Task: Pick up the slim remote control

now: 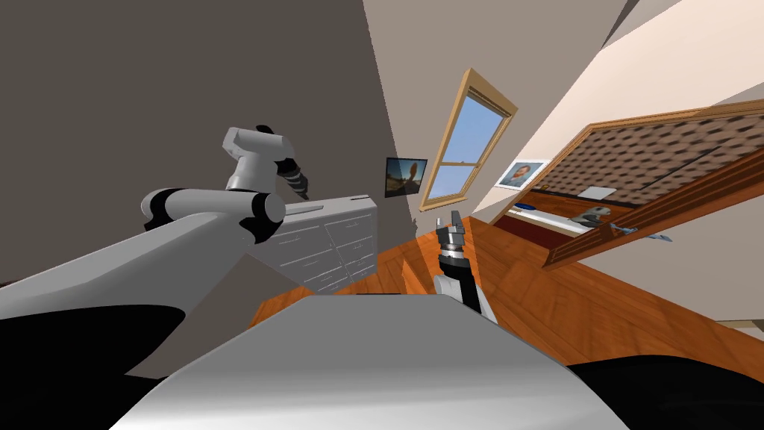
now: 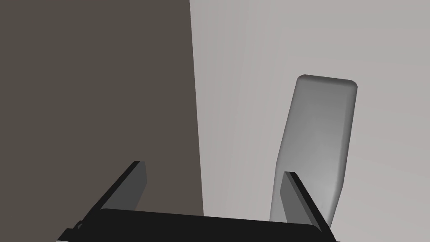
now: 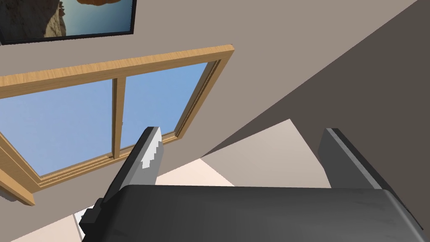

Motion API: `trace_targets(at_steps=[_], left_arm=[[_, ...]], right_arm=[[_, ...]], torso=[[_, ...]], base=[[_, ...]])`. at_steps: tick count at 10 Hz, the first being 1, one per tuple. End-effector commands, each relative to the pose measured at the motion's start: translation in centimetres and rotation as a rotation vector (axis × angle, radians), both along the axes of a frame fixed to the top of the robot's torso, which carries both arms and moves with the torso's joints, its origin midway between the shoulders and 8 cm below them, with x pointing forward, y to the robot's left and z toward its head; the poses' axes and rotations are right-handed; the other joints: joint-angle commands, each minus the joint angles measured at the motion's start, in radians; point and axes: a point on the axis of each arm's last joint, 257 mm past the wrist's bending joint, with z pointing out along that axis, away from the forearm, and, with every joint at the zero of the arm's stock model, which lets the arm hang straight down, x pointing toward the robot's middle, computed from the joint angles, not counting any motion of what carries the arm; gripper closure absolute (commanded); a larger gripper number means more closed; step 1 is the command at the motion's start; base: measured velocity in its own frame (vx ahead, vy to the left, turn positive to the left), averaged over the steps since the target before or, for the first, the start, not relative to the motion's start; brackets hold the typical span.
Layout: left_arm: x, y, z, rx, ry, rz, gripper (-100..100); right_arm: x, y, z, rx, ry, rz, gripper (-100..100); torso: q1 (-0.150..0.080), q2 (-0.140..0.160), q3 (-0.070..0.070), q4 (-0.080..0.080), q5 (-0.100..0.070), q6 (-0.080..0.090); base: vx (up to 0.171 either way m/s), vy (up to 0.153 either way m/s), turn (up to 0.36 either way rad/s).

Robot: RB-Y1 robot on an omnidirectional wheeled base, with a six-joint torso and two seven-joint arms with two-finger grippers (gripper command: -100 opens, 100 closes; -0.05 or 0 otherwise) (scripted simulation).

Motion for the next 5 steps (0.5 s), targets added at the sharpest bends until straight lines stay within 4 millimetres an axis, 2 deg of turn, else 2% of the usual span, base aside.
trace_targets(at_steps=[1, 4, 5], left_arm=[[-1.3, -0.4, -0.7, -0.040, 0.061, 0.007, -100], [-3.2, -0.9, -2.6, -0.093, 0.158, 0.022, -100], [-3.2, -0.9, -2.6, -0.093, 0.158, 0.022, -100]], right_arm=[[0.0, 0.0, 0.0, 0.000, 0.000, 0.000, 0], [0.0, 0.0, 0.0, 0.000, 0.000, 0.000, 0], [0.0, 0.0, 0.0, 0.000, 0.000, 0.000, 0]], torso=[[0.000, 0.000, 0.000, 0.000, 0.000, 0.000], [0.001, -0.001, 0.000, 0.000, 0.000, 0.000], [0.001, -0.001, -0.001, 0.000, 0.000, 0.000]], base=[[0.028, 0.038, -0.001], [0.031, 0.038, -0.003], [0.014, 0.012, -0.001]])
